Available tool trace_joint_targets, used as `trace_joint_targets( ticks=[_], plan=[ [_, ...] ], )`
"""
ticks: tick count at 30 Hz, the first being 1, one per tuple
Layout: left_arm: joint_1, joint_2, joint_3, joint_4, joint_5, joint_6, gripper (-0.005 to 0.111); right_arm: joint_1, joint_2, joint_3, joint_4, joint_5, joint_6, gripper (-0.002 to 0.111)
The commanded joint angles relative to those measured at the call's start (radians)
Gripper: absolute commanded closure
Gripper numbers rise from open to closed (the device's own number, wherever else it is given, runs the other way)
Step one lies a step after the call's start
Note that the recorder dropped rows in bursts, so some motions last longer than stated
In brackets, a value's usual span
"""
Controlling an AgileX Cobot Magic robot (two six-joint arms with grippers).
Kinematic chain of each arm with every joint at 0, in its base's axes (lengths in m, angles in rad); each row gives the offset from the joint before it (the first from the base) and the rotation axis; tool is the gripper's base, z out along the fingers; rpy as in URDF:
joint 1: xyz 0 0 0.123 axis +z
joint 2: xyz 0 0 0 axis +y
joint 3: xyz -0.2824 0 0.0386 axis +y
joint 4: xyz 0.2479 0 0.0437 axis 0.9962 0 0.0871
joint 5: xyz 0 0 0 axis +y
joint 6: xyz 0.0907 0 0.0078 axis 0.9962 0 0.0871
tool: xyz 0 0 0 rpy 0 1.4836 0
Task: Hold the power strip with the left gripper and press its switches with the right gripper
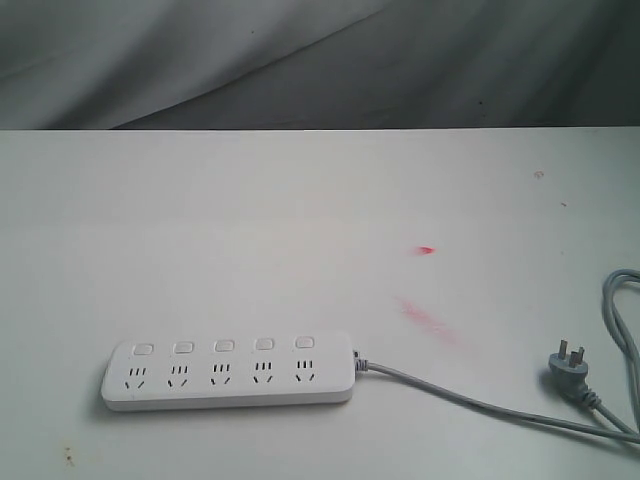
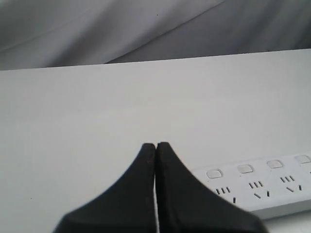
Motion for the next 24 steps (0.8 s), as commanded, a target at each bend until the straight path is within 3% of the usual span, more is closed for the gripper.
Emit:
trace_joint_targets(
  ticks=[1,24],
  plan=[
    [-0.001,-0.004,0.005,0.004,-0.002,-0.055,0.106,-0.006,-0.006,0.004,-0.006,-0.014,0.003,0.108],
    [0.013,-0.004,0.005,0.004,-0.004,-0.055,0.106,-0.006,-0.006,0.004,-0.004,-0.014,0.003,0.108]
  ],
)
